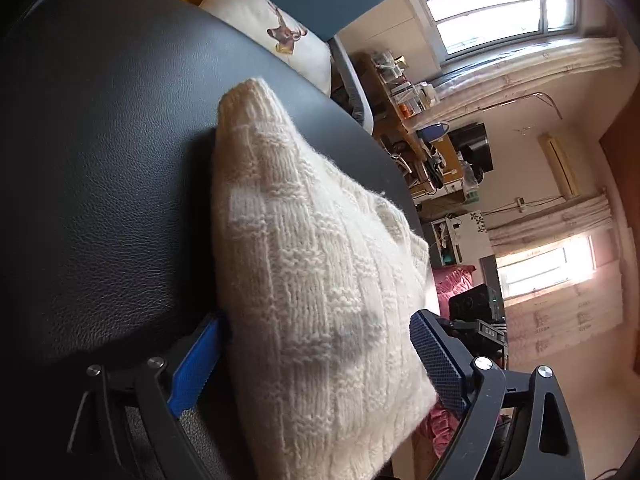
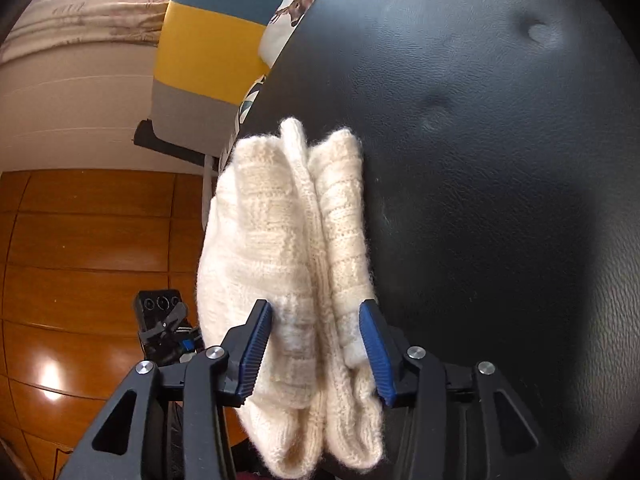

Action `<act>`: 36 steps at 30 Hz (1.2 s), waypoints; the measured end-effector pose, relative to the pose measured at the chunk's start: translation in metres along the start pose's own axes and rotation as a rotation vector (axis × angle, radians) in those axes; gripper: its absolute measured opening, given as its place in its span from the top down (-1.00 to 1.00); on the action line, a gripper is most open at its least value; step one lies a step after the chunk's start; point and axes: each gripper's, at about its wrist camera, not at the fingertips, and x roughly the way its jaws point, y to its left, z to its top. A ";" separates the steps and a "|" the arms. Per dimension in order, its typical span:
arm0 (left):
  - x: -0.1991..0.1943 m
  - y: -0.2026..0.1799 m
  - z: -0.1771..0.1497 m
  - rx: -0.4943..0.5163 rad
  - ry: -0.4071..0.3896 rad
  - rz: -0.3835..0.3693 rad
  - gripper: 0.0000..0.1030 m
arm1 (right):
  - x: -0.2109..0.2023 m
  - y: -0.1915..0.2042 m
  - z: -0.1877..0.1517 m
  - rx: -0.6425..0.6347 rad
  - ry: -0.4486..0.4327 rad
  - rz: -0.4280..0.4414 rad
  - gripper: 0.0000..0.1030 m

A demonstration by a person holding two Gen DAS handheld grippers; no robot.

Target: Fold clothes

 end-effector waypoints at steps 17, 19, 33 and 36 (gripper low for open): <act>0.026 -0.010 0.002 0.065 0.063 0.082 -0.88 | 0.061 0.035 0.010 -0.170 0.159 -0.039 -0.75; 0.029 -0.013 0.003 0.074 0.071 0.107 -0.88 | 0.062 0.038 0.007 -0.199 0.159 -0.044 -0.75; 0.020 -0.020 -0.008 0.099 0.020 0.155 -0.30 | 0.058 0.031 -0.008 -0.165 0.036 -0.068 -0.20; 0.013 -0.025 -0.013 0.127 -0.011 0.165 -0.07 | 0.060 0.042 -0.017 -0.216 -0.002 -0.130 0.10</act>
